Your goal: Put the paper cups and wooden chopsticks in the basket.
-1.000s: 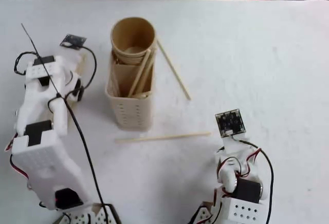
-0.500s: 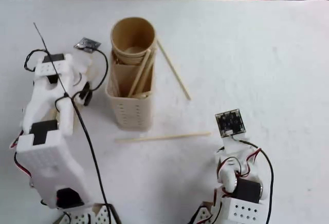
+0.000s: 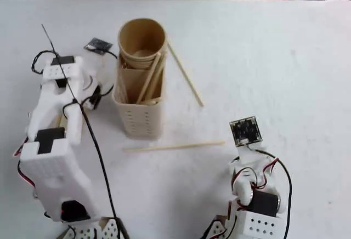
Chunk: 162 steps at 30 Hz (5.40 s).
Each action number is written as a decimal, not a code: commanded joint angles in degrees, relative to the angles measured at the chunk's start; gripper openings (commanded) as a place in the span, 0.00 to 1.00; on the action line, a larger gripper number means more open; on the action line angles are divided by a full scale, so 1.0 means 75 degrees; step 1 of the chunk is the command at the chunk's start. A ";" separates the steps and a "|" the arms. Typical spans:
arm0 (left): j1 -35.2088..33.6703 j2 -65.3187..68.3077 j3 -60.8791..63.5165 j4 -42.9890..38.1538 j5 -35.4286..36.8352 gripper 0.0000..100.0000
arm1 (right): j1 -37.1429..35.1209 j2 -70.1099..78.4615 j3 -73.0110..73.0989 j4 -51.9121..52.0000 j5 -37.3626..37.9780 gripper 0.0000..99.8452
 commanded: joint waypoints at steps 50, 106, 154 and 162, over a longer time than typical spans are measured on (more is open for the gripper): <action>-0.0381 -0.2831 -0.1969 0.2251 0.0727 0.02 | 0.0076 -0.0053 0.0070 0.0018 0.0070 0.02; 0.3921 -1.0590 0.4489 -0.3810 0.2848 0.06 | 0.0076 -0.0053 0.0070 0.0018 0.0070 0.02; -0.1541 -0.5433 0.3399 -0.1067 -0.0316 0.13 | 0.0076 -0.0053 0.0070 0.0018 0.0070 0.02; -0.1823 -0.3218 0.2028 -0.0832 -0.0844 0.18 | 0.0076 -0.0053 0.0070 0.0018 0.0070 0.02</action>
